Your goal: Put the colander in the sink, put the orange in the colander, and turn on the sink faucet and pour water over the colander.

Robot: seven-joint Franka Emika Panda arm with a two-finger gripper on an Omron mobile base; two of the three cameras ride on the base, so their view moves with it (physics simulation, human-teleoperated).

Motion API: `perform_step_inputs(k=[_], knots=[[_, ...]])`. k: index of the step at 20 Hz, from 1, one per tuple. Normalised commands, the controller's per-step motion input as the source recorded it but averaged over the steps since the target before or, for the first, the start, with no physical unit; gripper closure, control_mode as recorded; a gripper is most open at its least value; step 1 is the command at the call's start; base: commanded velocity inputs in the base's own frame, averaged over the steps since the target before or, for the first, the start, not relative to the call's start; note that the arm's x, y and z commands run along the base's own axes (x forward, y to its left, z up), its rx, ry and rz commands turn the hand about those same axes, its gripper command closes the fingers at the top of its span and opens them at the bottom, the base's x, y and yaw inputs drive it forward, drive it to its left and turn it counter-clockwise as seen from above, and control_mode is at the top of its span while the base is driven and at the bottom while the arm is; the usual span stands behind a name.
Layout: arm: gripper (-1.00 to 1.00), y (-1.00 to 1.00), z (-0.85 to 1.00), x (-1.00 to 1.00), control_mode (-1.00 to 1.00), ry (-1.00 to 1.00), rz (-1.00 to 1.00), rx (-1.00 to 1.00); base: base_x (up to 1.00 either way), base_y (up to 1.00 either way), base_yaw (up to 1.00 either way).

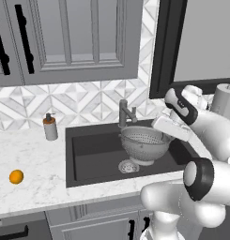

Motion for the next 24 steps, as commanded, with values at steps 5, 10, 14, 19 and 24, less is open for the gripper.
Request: perform_step_inputs(k=[5, 10, 14, 19, 24], knots=[[1.00, -0.26, -0.18, 0.34, -1.00, 0.01, 0.02, 0.00, 0.00, 0.00, 0.00], [1.00, -0.16, -0.25, 0.37, -1.00, 0.00, 0.00, 0.00, 0.00, 0.00, 0.00], [1.00, -0.04, -0.34, 0.39, -1.00, -0.07, 0.00, -0.04, 0.00, 0.00, 0.00], [1.00, -0.09, -0.37, 0.34, -1.00, -0.12, 0.00, -0.04, 0.00, 0.00, 0.00], [1.00, -0.06, -0.29, 0.29, -1.00, -0.11, 0.03, -0.03, 0.00, 0.00, 0.00]])
